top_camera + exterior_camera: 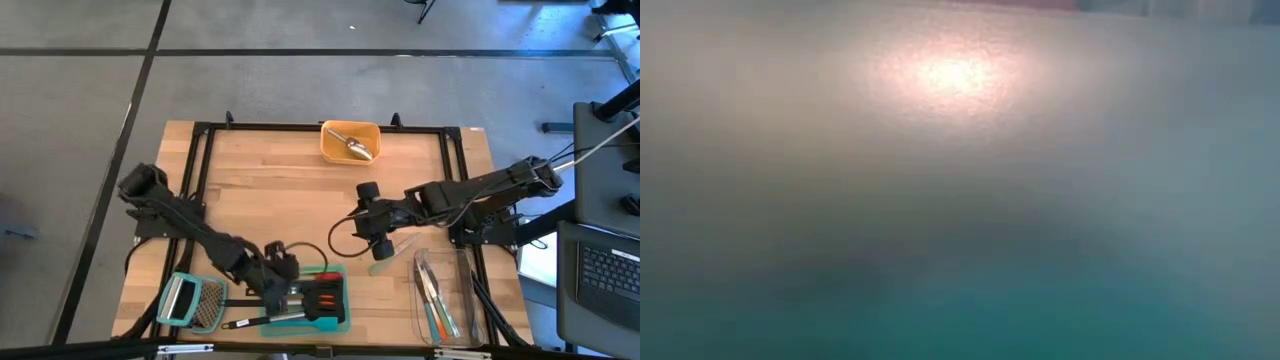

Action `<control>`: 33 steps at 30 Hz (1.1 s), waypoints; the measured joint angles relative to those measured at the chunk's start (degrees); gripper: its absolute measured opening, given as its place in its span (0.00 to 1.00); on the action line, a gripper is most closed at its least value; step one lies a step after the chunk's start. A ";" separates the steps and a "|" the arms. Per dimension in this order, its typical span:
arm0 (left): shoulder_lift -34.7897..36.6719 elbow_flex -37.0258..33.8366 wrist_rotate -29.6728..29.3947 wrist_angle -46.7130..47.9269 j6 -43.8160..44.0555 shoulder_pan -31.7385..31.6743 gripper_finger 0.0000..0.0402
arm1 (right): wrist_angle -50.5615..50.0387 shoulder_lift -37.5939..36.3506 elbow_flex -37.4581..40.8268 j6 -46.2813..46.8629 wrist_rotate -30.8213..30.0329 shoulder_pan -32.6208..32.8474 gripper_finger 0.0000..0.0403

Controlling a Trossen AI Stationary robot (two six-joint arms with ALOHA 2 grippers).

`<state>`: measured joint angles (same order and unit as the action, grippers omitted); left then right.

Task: Pick & Place Kitchen Items
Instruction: Put the red spatula into the blue bin

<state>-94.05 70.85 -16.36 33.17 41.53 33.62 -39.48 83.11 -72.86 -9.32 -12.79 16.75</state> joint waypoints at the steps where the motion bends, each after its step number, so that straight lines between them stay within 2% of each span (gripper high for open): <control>1: -1.59 1.24 0.22 -0.04 0.45 0.33 0.00 | -0.56 -0.19 0.00 0.44 -0.71 0.38 0.59; 8: -8.52 7.83 2.50 0.51 6.14 2.36 0.00 | -1.51 -1.13 -0.02 2.50 -2.63 3.09 0.59; 18: -12.97 8.50 8.11 0.59 16.67 4.26 0.00 | -1.94 -2.46 0.00 2.92 -5.65 6.46 0.59; 33: -15.47 8.50 14.17 -0.10 12.08 4.47 0.00 | -2.00 -3.00 0.00 2.93 -6.27 7.31 0.59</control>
<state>-109.52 79.35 -2.19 33.06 53.61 38.09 -41.48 80.12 -72.86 -6.39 -19.05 24.06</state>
